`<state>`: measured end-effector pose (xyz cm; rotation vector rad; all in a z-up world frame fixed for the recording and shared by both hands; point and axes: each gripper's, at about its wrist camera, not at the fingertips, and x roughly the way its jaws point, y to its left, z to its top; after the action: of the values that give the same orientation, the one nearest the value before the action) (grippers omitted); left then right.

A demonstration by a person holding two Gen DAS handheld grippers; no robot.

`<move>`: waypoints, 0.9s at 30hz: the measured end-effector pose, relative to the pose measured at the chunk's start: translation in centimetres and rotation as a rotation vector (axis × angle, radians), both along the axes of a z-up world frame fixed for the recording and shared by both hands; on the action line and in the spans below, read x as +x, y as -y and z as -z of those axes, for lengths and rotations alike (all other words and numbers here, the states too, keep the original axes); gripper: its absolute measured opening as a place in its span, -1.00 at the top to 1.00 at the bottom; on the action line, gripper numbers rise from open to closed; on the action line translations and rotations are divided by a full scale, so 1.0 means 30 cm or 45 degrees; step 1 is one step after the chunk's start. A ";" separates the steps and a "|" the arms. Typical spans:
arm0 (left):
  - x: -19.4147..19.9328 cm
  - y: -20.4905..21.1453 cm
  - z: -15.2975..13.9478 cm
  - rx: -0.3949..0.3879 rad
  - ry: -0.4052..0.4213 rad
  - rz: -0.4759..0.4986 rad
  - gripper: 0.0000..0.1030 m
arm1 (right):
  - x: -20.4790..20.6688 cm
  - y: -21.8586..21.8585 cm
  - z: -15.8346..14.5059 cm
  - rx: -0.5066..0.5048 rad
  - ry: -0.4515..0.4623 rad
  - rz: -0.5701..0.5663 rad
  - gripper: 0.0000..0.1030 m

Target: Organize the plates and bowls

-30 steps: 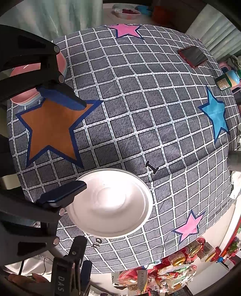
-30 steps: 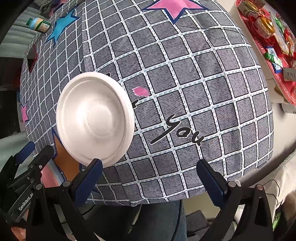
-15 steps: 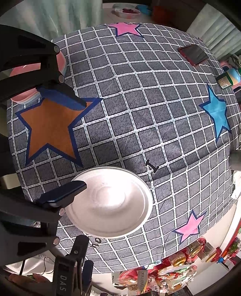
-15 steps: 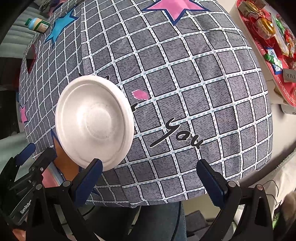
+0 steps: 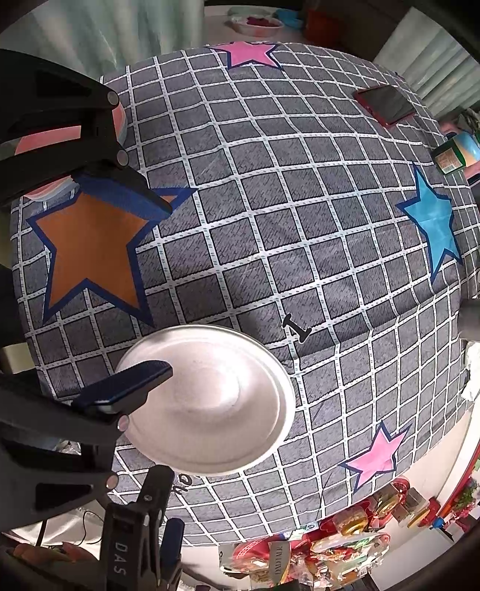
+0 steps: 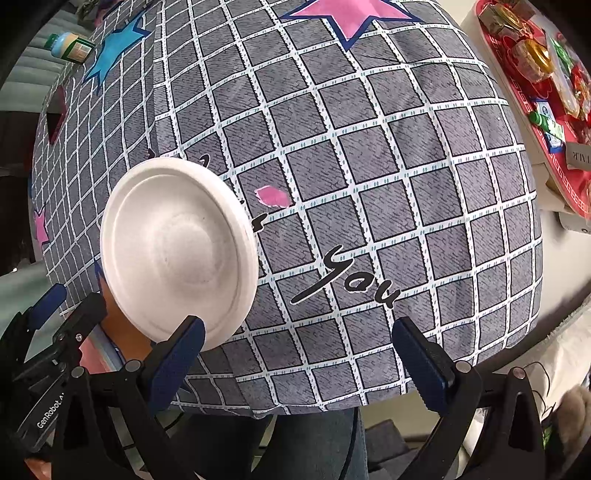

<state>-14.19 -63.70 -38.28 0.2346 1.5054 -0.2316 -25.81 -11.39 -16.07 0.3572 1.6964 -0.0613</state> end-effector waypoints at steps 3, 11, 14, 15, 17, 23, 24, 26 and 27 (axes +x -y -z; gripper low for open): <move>0.007 0.012 0.010 0.002 -0.004 -0.003 -0.58 | 0.006 0.011 0.007 -0.004 -0.008 -0.007 -0.98; 0.039 0.049 0.073 0.025 -0.026 -0.007 -0.58 | 0.018 0.007 0.045 -0.016 -0.031 -0.045 -0.98; 0.050 0.053 0.115 0.051 -0.046 -0.012 -0.57 | 0.037 -0.005 0.068 -0.023 -0.042 -0.066 -0.98; 0.052 0.053 0.129 0.055 -0.054 -0.019 -0.57 | 0.040 -0.007 0.091 -0.025 -0.044 -0.074 -0.98; 0.058 0.048 0.156 0.055 -0.070 -0.040 -0.57 | 0.054 -0.018 0.108 -0.034 -0.047 -0.089 -0.98; 0.065 0.042 0.229 0.064 -0.110 -0.072 -0.58 | 0.120 -0.049 0.169 -0.099 -0.012 -0.103 -0.98; 0.065 0.047 0.242 0.063 -0.115 -0.078 -0.58 | 0.135 -0.057 0.189 -0.097 -0.019 -0.106 -0.98; 0.059 0.047 0.265 0.070 -0.122 -0.085 -0.57 | 0.156 -0.069 0.224 -0.089 -0.029 -0.119 -0.98; 0.054 0.039 0.279 0.072 -0.123 -0.090 -0.58 | 0.165 -0.077 0.242 -0.091 -0.031 -0.131 -0.98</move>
<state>-12.57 -64.87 -46.65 0.2179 1.6144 -0.1457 -20.86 -9.06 -23.33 0.2163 1.7296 -0.0503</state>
